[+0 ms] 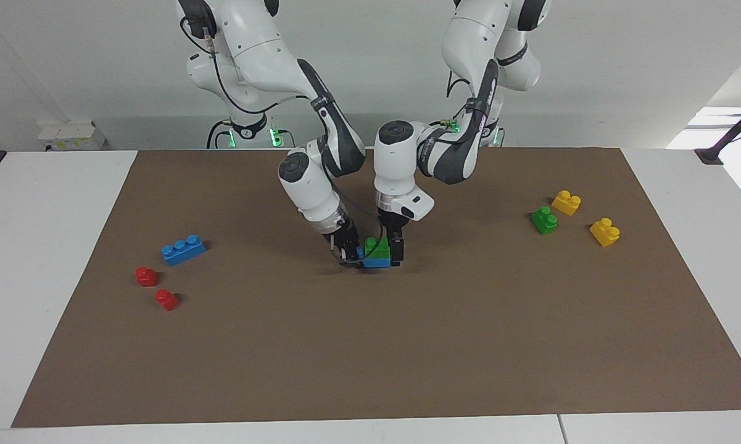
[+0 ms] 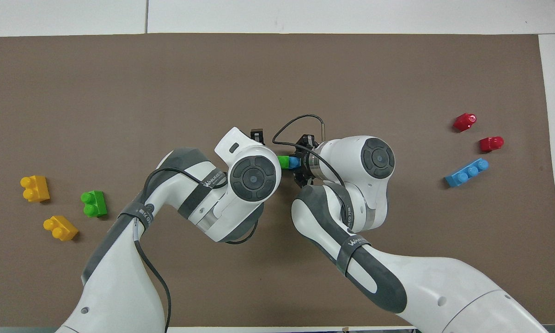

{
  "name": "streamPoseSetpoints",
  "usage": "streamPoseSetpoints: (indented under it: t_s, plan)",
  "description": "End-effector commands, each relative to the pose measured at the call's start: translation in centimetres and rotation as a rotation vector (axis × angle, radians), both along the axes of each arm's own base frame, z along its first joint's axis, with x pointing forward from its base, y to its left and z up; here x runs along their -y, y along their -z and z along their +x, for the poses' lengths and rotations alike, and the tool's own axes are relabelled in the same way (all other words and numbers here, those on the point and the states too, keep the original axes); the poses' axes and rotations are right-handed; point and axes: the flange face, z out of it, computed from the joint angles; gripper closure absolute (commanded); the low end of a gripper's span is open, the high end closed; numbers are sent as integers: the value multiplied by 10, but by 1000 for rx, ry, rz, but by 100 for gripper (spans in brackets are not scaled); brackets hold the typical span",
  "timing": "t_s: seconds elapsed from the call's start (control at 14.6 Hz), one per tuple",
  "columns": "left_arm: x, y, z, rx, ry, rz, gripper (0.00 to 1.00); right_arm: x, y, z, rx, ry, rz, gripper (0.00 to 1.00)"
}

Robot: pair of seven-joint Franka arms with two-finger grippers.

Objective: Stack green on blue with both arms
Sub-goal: 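Bring the green brick onto the blue brick held by the right gripper, then open both grippers and draw them back from the joined bricks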

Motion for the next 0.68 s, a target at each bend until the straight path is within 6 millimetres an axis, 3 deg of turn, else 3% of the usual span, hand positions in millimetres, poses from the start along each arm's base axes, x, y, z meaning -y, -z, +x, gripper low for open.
streamPoseSetpoints:
  t_s: [0.0, 0.14, 0.41, 0.62]
  plan:
    - [-20, -28, 4, 12, 102, 49, 0, 22, 24, -3, -11, 21, -17, 54]
    - [-32, -36, 10, 16, 170, 70, 0, 21, 23, -2, -11, 21, -15, 26]
    - [-52, -40, 20, 3, 335, 129, 0, 19, 20, 0, -7, 21, -11, 19]
    - [-62, -42, 26, -3, 416, 157, 0, 37, 14, 12, -13, 39, -5, 18]
